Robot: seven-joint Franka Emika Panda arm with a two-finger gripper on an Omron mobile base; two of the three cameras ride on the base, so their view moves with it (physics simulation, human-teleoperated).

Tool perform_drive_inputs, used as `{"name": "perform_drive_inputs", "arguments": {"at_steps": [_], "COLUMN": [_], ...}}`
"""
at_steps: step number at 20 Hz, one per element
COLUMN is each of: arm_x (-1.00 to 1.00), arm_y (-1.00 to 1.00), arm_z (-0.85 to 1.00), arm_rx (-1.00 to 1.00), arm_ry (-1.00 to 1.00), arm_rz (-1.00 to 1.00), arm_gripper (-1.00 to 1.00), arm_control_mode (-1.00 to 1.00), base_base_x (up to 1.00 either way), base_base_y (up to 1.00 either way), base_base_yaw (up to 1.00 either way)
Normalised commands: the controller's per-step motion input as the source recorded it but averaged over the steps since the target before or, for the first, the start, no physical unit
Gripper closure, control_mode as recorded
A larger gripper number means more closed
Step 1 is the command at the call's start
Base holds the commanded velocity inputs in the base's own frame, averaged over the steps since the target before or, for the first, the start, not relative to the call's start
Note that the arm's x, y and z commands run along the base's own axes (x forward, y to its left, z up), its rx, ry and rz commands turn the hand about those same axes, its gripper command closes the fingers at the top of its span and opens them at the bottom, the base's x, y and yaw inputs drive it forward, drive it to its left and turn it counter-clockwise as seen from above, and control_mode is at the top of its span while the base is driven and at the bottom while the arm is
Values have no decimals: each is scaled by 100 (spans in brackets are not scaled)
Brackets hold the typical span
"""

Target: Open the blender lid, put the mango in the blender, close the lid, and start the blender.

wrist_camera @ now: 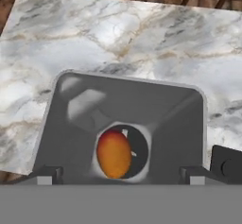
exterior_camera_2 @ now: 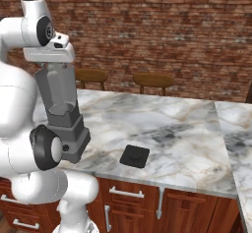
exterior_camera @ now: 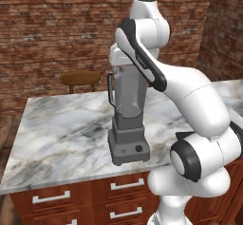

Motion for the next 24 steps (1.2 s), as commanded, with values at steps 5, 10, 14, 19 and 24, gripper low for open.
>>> {"name": "perform_drive_inputs", "arguments": {"at_steps": [5, 10, 14, 19, 24], "arm_x": [-27, -50, -42, -28, -23], "arm_y": [-51, -99, -100, -100, -100], "arm_z": [44, -21, -58, -86, -100], "arm_rx": [3, 15, 17, 14, 9], "arm_ry": [-13, -6, 0, 0, 0], "arm_rz": [-4, -14, -15, -14, -15], "arm_gripper": [-100, -100, -100, -100, -100], "arm_control_mode": [-100, -100, -100, -100, -100], "base_base_x": [0, 0, 0, 0, 0], "base_base_y": [0, 0, 0, 0, 0], "base_base_yaw": [0, 0, 0, 0, 0]}}
